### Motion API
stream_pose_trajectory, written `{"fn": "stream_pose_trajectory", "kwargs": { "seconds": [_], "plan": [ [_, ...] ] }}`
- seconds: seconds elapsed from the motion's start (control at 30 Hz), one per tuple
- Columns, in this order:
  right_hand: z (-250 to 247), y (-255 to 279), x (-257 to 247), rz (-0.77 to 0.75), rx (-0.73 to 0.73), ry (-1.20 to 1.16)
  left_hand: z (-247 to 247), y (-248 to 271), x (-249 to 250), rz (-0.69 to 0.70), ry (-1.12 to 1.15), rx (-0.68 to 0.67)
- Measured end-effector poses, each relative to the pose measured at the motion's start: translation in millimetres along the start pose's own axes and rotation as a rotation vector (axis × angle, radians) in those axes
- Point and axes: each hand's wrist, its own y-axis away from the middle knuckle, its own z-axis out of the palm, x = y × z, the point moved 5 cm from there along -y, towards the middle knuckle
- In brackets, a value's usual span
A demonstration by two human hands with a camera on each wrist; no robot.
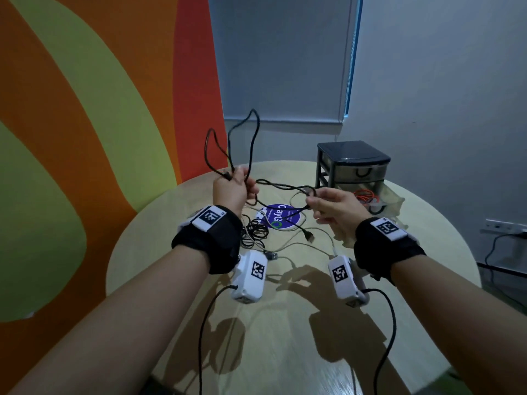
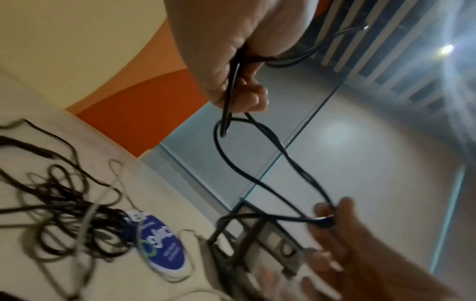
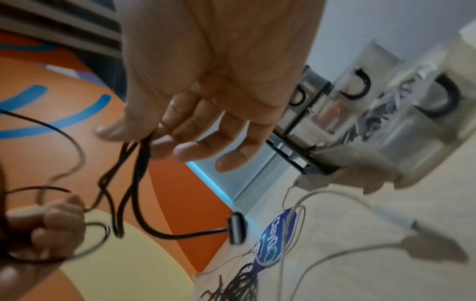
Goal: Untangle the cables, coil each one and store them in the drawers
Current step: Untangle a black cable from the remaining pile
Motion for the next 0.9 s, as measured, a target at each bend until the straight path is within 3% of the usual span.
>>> {"fn": "stream_pose_trajectory", "kwargs": {
  "seconds": [0.13, 0.27, 0.37, 0.57, 0.73, 0.83, 0.9],
  "plan": [
    [-13, -4, -6, -0.029, 0.145, -0.103, -17, -6, -27, -0.157, -0.223, -0.019],
    [-33, -12, 0, 0.027, 0.355, -0.052, -42, -15, -29, -0.212, -0.303, 0.169],
    [-37, -16, 8, 0.077, 0.448, -0.024, -54, -23, -23, -0.204, -0.374, 0.246],
    [-31, -24, 15, 0.177, 0.595, -0.189, -56, -26, -13, -0.141, -0.406, 0.336],
    [-37, -26, 23, 0.172, 0.639, 0.027, -63, -23, -8, -0.113, -0.394, 0.432],
    [-43, -24, 14, 0.122, 0.639, 0.441, -69, -25, -8, -0.11, -0.396, 0.452],
    [-43, -21, 10, 0.124, 0.545, 0.648, -67, -25, -8, -0.105, -0.363, 0.4]
  ]
}}
